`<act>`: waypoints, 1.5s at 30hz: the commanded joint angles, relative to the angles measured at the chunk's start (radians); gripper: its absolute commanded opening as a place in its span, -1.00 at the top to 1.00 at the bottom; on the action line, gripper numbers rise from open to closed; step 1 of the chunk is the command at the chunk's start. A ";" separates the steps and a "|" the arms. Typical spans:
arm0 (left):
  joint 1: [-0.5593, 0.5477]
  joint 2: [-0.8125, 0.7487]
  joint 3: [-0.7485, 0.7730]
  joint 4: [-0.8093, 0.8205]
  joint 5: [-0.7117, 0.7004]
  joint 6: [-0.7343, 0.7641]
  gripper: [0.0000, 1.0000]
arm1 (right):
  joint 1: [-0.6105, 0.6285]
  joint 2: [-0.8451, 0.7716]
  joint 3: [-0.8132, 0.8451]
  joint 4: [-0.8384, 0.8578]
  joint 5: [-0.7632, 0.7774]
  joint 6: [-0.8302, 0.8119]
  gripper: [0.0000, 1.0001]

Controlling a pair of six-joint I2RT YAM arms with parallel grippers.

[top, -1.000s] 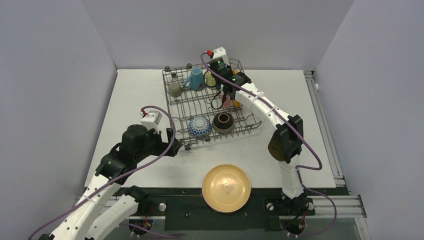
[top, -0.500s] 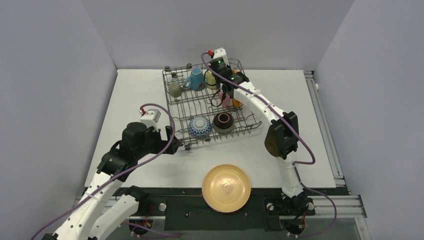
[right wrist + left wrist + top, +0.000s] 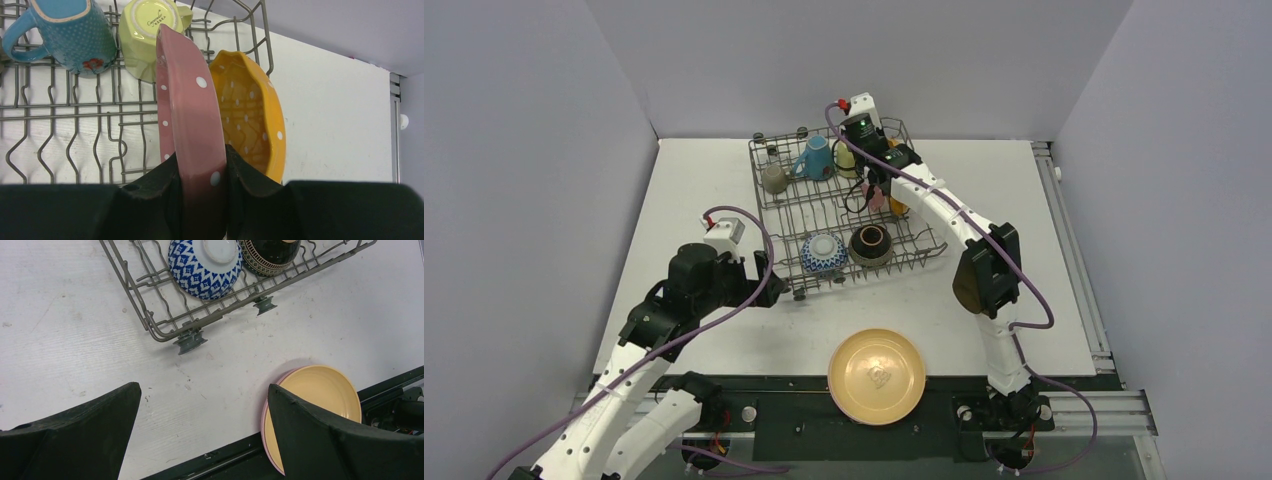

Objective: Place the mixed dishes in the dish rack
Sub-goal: Insert the plate into the dish rack.

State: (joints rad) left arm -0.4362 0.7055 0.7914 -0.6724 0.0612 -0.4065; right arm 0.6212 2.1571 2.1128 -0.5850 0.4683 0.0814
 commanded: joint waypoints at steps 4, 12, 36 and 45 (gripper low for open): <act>0.009 -0.003 0.006 0.052 0.009 0.014 -0.93 | -0.016 -0.044 0.035 0.143 0.076 -0.017 1.00; 0.011 -0.006 0.004 0.052 0.009 0.014 -0.93 | -0.032 -0.042 0.005 0.152 0.073 -0.007 1.00; 0.023 -0.006 0.005 0.052 0.009 0.014 -0.93 | -0.037 -0.006 0.009 0.161 0.021 0.034 1.00; 0.025 -0.005 0.005 0.052 0.009 0.013 -0.93 | -0.034 0.016 0.003 0.155 0.001 0.054 1.00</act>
State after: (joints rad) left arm -0.4179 0.7055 0.7910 -0.6712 0.0612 -0.4065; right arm 0.5858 2.1914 2.0827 -0.5388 0.4488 0.1192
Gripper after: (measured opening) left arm 0.965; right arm 0.228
